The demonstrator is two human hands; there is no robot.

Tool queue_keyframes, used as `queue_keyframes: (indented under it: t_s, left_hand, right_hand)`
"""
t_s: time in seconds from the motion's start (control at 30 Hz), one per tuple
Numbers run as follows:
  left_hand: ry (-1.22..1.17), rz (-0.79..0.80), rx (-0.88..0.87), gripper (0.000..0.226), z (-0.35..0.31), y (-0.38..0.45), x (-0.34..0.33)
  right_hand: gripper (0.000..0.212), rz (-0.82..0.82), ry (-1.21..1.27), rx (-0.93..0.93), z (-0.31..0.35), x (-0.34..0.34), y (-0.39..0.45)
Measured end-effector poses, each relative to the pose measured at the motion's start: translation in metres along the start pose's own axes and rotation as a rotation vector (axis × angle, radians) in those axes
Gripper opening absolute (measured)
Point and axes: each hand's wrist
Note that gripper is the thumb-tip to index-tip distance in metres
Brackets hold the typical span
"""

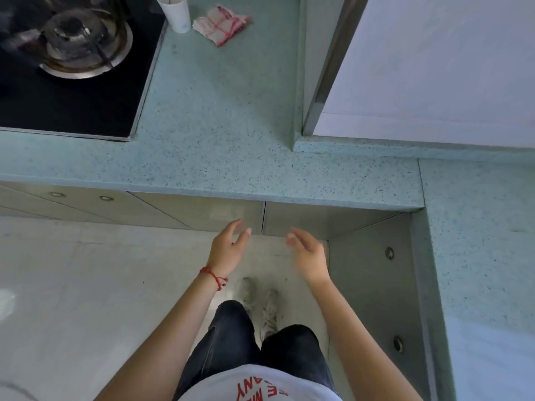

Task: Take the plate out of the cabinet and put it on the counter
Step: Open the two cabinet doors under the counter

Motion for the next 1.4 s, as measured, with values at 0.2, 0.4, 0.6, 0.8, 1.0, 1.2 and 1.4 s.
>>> queue_keyframes:
  t_s: [0.2, 0.4, 0.6, 0.8, 1.0, 1.2, 1.4]
  left_hand:
    - [-0.467, 0.029, 0.401, 0.039, 0.002, 0.038, -0.006]
    - [-0.727, 0.059, 0.58, 0.036, -0.002, 0.058, -0.013]
    - [-0.954, 0.07, 0.643, 0.012, -0.001, 0.079, -0.011]
    - [-1.046, 0.172, 0.643, 0.018, 0.001, 0.081, -0.013]
    - [-1.078, 0.178, 0.634, 0.019, 0.005, 0.079, -0.013]
    - [-1.058, 0.141, 0.647, 0.022, 0.017, 0.067, -0.012]
    - [-1.037, 0.072, 0.663, 0.017, 0.024, 0.047, -0.012]
  right_hand:
    - [0.026, 0.016, 0.556, -0.311, 0.003, -0.023, 0.036]
    - [0.022, 0.028, 0.833, -0.41, 0.005, -0.035, 0.061]
    - [0.017, 0.068, 0.926, -0.401, 0.012, -0.043, 0.075]
    - [0.021, 0.117, 1.023, -0.409, 0.012, -0.048, 0.077]
    - [0.029, 0.128, 1.095, -0.428, 0.005, -0.052, 0.075]
    - [0.025, 0.132, 1.031, -0.398, -0.002, -0.048, 0.065]
    - [0.02, 0.086, 0.96, -0.42, -0.013, -0.044, 0.052]
Point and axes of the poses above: each hand's wrist, its own y-axis towards the middle knuckle, its own x-axis out of the back of the hand, z = x × y, and after that the axes turned 10 degrees about -z, right-handed
